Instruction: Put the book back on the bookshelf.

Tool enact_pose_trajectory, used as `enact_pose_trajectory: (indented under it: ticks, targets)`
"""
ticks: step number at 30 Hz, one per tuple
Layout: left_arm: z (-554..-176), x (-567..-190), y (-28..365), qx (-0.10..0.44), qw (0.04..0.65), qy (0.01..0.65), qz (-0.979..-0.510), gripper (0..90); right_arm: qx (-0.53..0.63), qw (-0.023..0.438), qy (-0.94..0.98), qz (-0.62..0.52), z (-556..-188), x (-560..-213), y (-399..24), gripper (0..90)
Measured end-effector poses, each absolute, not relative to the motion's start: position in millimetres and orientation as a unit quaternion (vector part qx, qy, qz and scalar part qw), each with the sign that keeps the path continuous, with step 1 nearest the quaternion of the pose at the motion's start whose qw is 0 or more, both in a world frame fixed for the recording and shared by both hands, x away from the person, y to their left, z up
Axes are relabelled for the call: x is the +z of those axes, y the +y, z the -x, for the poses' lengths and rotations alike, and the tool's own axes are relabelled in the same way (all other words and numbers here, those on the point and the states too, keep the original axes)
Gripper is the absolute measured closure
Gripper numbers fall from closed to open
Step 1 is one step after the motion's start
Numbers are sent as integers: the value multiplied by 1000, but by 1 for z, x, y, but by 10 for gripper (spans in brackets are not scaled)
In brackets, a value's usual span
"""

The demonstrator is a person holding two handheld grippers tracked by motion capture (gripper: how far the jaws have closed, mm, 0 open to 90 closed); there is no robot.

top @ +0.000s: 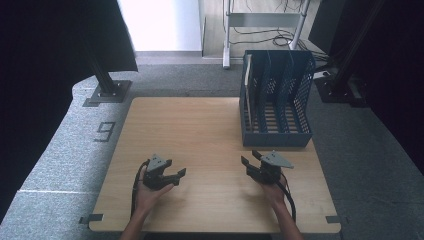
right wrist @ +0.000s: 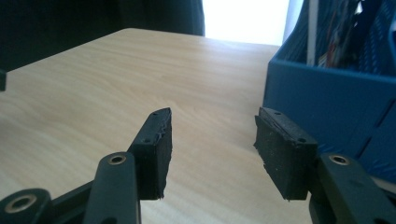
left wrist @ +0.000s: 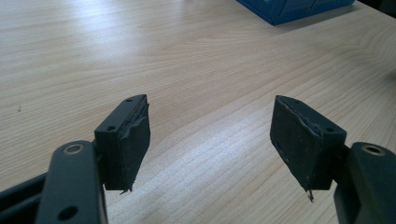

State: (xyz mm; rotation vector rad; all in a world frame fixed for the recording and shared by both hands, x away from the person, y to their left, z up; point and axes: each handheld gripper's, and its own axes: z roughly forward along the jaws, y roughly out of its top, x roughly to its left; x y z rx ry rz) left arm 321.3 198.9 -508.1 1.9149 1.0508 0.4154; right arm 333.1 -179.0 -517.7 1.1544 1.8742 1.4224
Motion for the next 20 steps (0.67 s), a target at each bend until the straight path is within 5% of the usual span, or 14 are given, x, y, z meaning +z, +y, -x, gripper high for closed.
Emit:
enact_pose_trajectory:
  ticks: [20]
  targets:
    - [-322,-507,200,169,442,423,-773,287,504,244,710,-428,-324,-532,-177,444]
